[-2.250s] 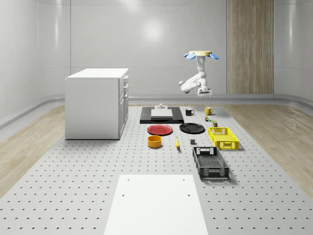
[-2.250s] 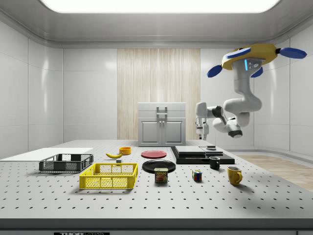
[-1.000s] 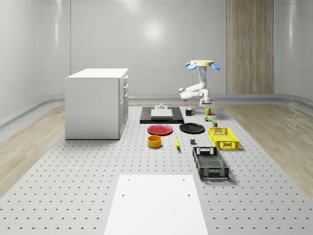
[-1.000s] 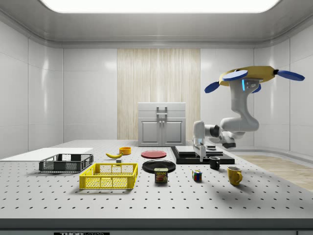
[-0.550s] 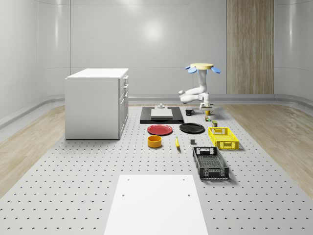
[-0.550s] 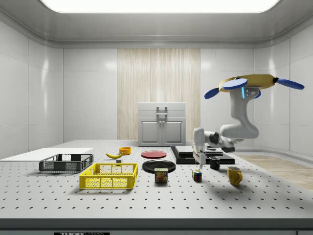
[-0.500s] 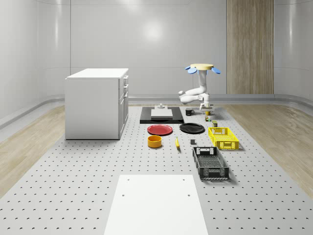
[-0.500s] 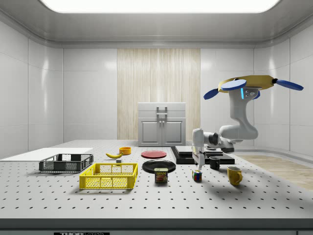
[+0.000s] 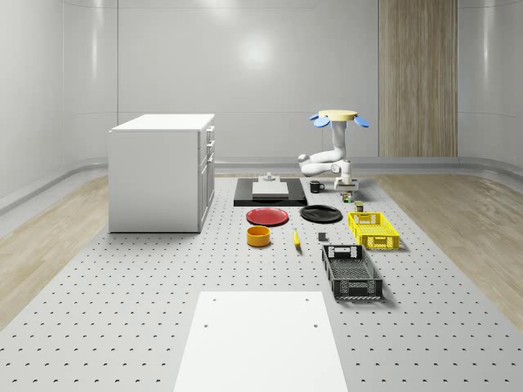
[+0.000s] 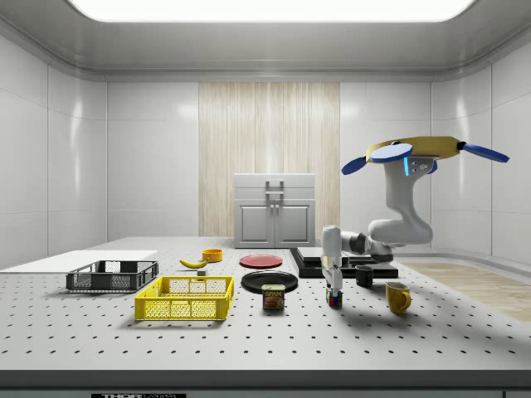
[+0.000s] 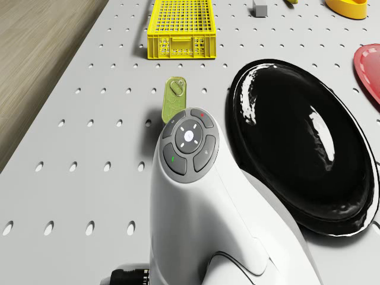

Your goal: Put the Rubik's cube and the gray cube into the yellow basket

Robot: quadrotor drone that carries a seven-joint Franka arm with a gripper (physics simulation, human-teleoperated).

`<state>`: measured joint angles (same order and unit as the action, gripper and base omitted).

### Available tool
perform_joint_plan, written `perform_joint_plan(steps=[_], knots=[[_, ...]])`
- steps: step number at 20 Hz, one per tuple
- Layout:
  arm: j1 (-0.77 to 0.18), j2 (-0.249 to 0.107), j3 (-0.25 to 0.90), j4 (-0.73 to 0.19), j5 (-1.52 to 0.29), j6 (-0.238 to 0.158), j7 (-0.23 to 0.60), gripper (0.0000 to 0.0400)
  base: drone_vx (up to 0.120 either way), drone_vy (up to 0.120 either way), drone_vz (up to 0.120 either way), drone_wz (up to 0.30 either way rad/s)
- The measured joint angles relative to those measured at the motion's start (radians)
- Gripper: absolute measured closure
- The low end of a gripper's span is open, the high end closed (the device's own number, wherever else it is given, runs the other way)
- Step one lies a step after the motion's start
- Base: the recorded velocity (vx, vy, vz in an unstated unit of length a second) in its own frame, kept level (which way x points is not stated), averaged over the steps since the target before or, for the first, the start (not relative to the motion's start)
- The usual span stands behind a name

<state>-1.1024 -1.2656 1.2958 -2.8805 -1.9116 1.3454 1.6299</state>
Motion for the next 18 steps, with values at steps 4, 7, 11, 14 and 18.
perform_joint_plan(steps=[4,7,11,14,18], knots=[[0.001,-0.024,-0.040,0.008,-0.033,0.036,-0.003,0.0000,0.000,0.000,0.000,0.000],[-0.001,-0.038,-0.065,0.014,-0.054,0.058,-0.005,0.0006,0.000,0.000,0.000,0.000],[-0.004,-0.052,-0.081,0.020,-0.066,0.078,-0.004,0.0050,0.000,0.000,0.000,0.000],[-0.007,-0.061,-0.085,0.022,-0.068,0.088,-0.002,0.0063,0.000,0.000,0.000,0.000],[-0.010,-0.070,-0.083,0.023,-0.064,0.096,0.001,0.0071,0.000,0.000,0.000,0.000]])
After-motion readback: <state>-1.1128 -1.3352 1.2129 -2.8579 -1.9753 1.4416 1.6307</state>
